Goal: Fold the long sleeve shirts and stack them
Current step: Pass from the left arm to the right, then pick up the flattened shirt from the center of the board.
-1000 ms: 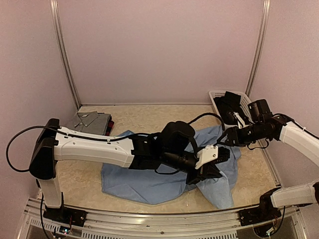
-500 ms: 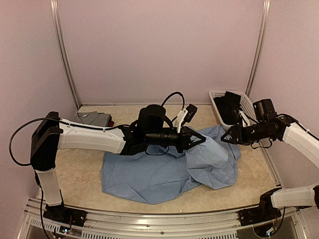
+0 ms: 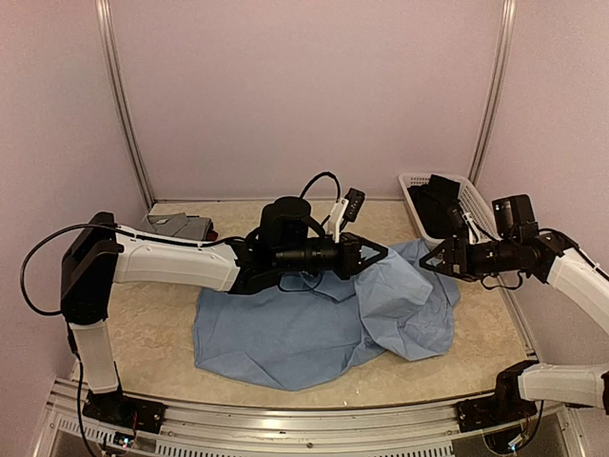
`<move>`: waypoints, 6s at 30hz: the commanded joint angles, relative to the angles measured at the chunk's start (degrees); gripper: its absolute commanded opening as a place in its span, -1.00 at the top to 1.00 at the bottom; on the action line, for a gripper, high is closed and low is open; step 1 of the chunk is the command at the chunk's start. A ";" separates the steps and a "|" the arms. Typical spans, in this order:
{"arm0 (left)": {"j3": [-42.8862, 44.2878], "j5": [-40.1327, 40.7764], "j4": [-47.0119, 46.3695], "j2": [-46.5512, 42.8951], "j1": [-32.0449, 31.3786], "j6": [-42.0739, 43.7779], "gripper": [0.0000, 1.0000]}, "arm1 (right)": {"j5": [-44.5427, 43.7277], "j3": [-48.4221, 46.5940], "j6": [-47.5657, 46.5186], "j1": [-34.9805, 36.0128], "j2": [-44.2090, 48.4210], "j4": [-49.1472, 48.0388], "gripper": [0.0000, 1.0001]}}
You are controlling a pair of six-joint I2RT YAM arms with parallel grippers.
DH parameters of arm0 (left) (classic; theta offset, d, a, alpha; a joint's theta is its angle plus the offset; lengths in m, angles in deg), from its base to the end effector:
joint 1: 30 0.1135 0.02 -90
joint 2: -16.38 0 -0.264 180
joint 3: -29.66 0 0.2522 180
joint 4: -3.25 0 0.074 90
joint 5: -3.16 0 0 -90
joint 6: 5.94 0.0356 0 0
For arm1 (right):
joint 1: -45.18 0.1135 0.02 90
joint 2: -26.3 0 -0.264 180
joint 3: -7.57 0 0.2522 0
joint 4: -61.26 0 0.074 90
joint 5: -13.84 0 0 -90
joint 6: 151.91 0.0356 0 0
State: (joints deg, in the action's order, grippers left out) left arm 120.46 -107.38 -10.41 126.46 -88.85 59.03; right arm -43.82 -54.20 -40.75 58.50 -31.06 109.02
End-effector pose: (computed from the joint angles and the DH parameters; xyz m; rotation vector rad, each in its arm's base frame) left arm 0.2249 -0.3963 0.2677 0.8250 1.6739 -1.3638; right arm 0.1948 0.0657 0.2838 -0.1328 2.3705 0.9535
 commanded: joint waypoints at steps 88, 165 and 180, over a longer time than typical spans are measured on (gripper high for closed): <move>-23.59 24.12 34.06 -6.94 -12.30 28.31 -0.26 | -14.87 -18.14 -11.55 -1.46 -7.30 11.77 1.00; -19.56 13.33 64.83 -19.21 -4.81 31.07 1.00 | -22.22 -20.67 -10.77 -3.22 -9.07 13.50 1.00; -15.33 24.91 71.61 -26.38 0.82 25.39 0.95 | -21.85 -22.52 -11.83 -3.22 -10.25 12.70 1.00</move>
State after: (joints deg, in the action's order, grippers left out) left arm 105.51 -85.35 57.89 100.03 -90.31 85.67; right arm -66.77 -75.20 -51.63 56.03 -40.72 122.40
